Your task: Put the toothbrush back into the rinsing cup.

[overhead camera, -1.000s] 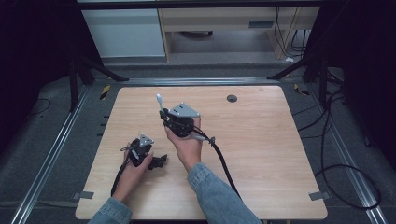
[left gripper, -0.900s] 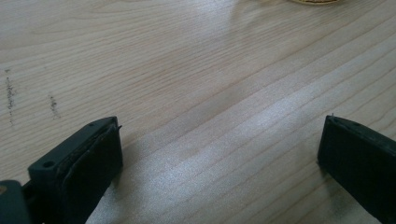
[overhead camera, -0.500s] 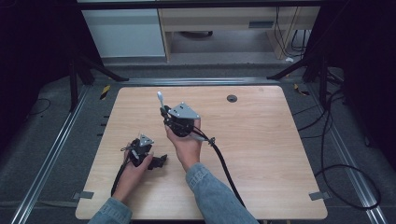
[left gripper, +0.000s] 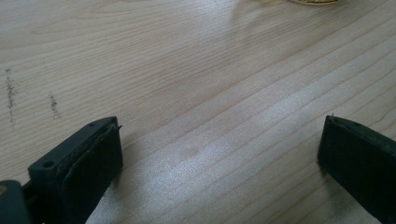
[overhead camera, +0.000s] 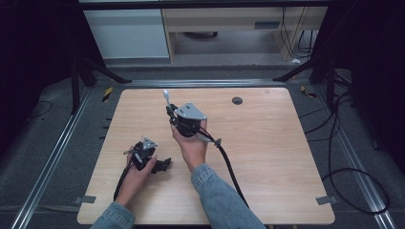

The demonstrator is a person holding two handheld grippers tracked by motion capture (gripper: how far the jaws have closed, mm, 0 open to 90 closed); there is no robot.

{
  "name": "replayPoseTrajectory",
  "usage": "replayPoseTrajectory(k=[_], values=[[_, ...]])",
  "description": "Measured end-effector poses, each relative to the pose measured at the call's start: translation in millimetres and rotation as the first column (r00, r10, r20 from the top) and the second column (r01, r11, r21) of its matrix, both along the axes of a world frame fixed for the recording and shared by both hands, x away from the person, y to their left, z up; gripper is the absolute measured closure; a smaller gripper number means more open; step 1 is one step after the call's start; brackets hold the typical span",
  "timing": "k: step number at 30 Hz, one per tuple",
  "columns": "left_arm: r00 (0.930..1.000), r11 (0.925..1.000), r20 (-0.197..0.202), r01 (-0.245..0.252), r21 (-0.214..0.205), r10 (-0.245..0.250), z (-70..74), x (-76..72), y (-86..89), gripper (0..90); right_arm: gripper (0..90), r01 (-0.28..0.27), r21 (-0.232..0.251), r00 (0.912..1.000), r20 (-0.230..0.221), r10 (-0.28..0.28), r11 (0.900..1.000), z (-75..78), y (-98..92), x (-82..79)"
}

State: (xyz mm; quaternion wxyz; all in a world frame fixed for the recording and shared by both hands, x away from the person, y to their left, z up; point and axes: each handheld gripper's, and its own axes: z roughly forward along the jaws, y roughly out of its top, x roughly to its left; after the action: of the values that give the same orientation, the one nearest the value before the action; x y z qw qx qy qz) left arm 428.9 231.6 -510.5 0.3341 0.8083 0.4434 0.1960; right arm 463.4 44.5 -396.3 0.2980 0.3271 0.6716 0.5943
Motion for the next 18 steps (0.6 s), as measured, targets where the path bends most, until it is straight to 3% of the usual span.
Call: replayPoseTrajectory(k=[18], values=[[1.0000, 1.0000, 0.000, -0.001, -0.001, 0.001, 0.0, -0.1, -0.1, 0.0, 79.4, 0.020, 0.036, 0.9991, 0.037, -0.021, 0.9992, 4.1, -3.1, 2.4]])
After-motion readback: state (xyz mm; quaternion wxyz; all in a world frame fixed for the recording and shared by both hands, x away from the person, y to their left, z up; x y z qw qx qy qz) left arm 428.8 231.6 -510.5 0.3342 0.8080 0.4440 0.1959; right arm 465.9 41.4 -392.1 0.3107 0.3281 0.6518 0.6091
